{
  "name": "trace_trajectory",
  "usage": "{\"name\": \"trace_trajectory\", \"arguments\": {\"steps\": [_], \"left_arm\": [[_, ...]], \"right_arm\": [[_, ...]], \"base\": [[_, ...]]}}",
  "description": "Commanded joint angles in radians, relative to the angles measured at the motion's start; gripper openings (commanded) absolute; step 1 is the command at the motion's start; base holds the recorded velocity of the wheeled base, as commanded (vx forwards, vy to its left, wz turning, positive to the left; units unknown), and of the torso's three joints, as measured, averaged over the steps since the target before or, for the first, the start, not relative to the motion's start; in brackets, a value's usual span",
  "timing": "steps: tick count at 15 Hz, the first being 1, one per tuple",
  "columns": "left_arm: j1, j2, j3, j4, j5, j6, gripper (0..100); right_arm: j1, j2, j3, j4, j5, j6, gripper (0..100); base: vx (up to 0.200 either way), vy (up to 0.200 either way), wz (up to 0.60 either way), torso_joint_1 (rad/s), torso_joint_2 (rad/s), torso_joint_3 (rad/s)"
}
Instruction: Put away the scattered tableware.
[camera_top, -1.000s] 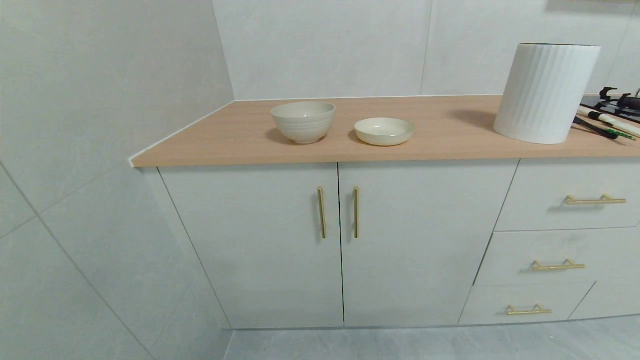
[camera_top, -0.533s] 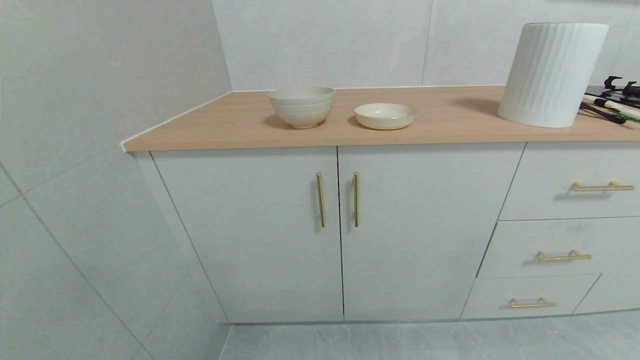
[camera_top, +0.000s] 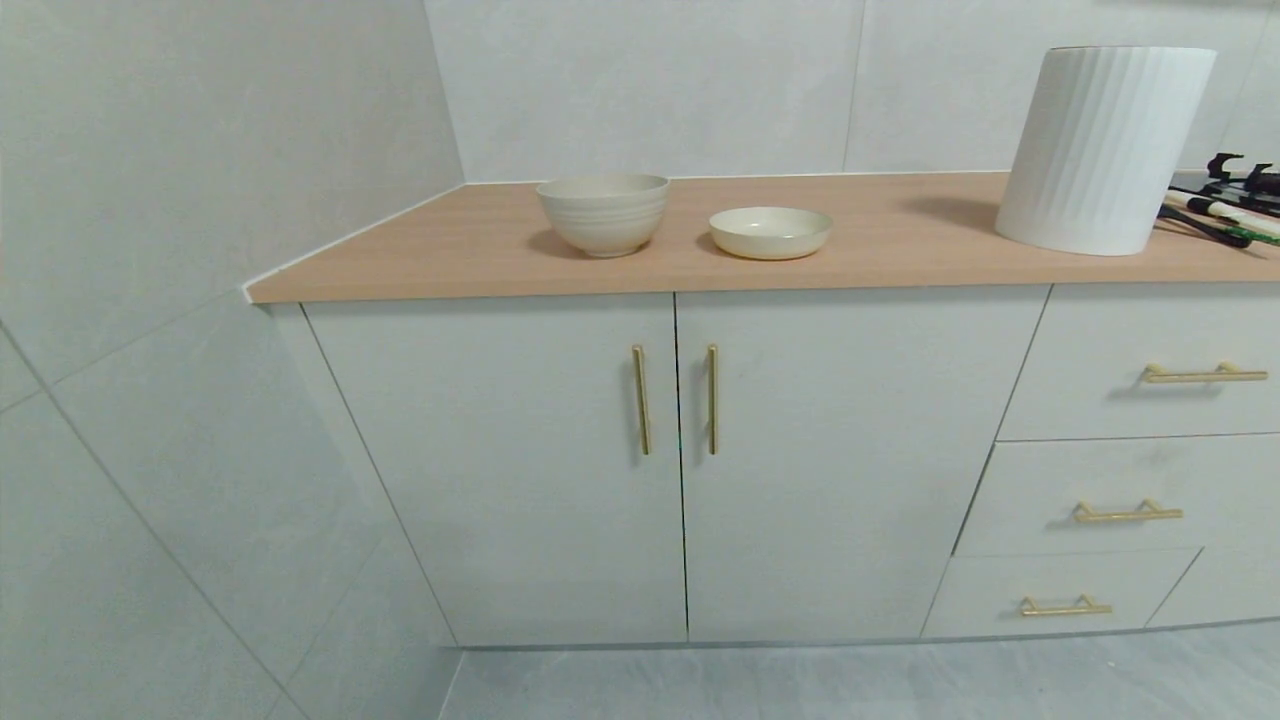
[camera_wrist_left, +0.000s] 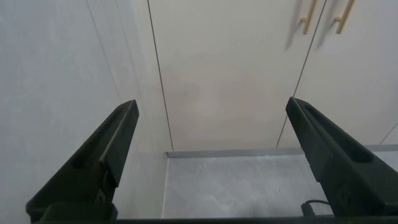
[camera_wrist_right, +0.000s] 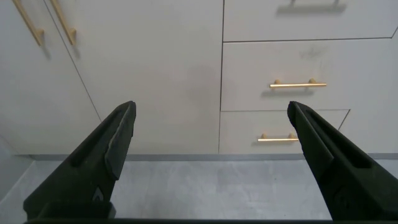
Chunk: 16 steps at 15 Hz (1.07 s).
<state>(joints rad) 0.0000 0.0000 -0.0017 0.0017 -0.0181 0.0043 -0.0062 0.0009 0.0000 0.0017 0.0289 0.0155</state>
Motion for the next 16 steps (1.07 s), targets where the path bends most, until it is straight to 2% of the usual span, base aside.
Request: {"name": "trace_trajectory", "arguments": {"steps": [1,9,14,16], "left_arm": [[0.0,0.0,0.0,0.0,0.0,0.0,100],[0.0,0.0,0.0,0.0,0.0,0.0,100],[0.0,0.0,0.0,0.0,0.0,0.0,100],[0.0,0.0,0.0,0.0,0.001,0.0,100]], "right_arm": [[0.0,0.001,0.0,0.0,0.0,0.0,100],[0.0,0.001,0.0,0.0,0.0,0.0,100],[0.0,0.001,0.0,0.0,0.0,0.0,100],[0.0,0.001,0.0,0.0,0.0,0.0,100]], "base": [[0.0,0.0,0.6,-0.002,0.0,0.002],[0.0,0.0,0.0,0.0,0.0,0.0],[0.2,0.0,0.0,0.002,0.0,0.005],[0.0,0.0,0.0,0.0,0.0,0.0]]}}
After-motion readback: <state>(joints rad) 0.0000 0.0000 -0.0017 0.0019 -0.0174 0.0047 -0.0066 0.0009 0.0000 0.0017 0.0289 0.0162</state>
